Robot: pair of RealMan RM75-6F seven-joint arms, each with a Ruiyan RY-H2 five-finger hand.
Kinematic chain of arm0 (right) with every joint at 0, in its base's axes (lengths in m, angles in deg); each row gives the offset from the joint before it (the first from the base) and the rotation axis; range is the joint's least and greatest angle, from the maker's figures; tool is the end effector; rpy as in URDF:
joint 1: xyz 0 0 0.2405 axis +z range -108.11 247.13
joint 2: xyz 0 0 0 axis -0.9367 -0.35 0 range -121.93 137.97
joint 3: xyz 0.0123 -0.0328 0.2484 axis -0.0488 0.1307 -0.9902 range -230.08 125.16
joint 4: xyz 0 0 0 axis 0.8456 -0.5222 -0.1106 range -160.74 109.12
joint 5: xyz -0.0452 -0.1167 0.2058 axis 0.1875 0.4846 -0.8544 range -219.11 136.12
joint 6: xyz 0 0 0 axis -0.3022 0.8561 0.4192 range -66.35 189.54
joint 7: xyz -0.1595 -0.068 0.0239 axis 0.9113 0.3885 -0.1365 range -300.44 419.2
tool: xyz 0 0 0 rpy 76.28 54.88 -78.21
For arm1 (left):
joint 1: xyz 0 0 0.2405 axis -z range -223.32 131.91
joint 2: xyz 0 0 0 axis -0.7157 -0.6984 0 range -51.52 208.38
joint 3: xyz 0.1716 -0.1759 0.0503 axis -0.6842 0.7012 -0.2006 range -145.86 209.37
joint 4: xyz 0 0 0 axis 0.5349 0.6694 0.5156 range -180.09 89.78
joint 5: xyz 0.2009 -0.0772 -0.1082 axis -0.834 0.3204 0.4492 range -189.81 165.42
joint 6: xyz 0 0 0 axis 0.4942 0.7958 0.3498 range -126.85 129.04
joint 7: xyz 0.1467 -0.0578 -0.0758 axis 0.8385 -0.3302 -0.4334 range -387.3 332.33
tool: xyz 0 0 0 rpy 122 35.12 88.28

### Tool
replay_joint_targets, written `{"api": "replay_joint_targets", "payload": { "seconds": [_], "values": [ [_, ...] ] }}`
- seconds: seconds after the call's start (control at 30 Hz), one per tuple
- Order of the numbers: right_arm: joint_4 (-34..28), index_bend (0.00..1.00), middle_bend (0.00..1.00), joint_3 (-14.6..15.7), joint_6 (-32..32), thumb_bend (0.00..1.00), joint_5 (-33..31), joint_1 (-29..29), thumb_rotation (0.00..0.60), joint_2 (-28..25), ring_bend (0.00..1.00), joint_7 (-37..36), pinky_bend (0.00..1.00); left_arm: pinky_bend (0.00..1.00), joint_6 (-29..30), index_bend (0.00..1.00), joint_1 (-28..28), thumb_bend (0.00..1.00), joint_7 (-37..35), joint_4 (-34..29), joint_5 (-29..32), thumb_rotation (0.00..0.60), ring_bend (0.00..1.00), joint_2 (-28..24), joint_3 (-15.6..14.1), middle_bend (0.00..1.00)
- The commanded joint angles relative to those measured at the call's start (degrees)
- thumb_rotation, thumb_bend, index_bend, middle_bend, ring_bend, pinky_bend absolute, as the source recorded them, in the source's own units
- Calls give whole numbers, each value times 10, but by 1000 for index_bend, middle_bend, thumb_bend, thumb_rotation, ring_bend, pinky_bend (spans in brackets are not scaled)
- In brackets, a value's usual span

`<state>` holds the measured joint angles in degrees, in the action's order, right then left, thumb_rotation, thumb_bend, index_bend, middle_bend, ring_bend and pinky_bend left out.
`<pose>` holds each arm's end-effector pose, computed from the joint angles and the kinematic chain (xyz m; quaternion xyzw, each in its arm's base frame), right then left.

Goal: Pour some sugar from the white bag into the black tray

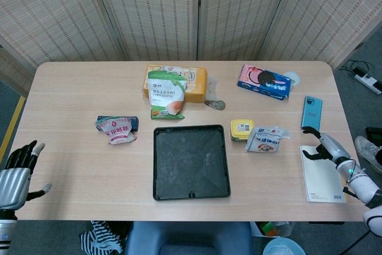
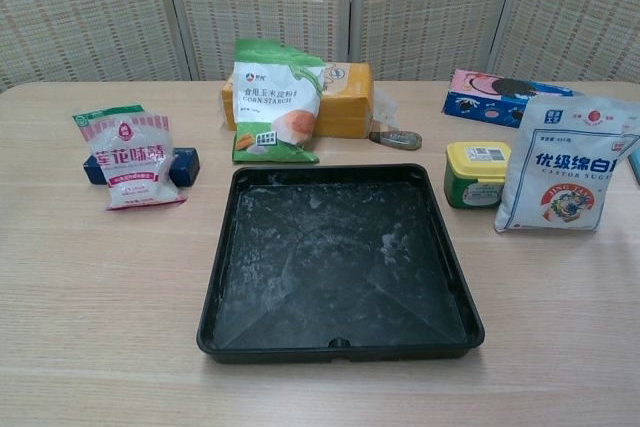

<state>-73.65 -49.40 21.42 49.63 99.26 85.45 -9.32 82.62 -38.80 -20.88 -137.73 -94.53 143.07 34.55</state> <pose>-0.4295 -0.3582 0.0715 0.5193 -0.6874 0.3070 0.4044 -0.3229 0.2247 0.1188 -0.6140 -0.3790 -0.3407 0.6027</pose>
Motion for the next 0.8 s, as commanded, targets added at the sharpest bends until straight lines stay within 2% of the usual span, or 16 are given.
{"api": "replay_joint_targets", "payload": {
  "seconds": [0.03, 0.4, 0.8],
  "values": [
    [11, 119, 182, 8, 4, 423, 8, 11, 600, 17, 1000, -6, 1000, 113, 1, 0, -1, 193, -1, 0, 1, 600, 23, 0, 0, 5],
    [25, 143, 194, 14, 6, 423, 9, 42, 600, 50, 1000, 3, 1000, 113, 2, 0, -1, 192, 1, -1, -3, 600, 25, 0, -2, 12],
    [40, 271, 283, 12, -9, 423, -5, 47, 600, 92, 1000, 20, 1000, 114, 4, 0, -2, 192, -7, -5, -6, 600, 48, -5, -4, 23]
  ]
}}
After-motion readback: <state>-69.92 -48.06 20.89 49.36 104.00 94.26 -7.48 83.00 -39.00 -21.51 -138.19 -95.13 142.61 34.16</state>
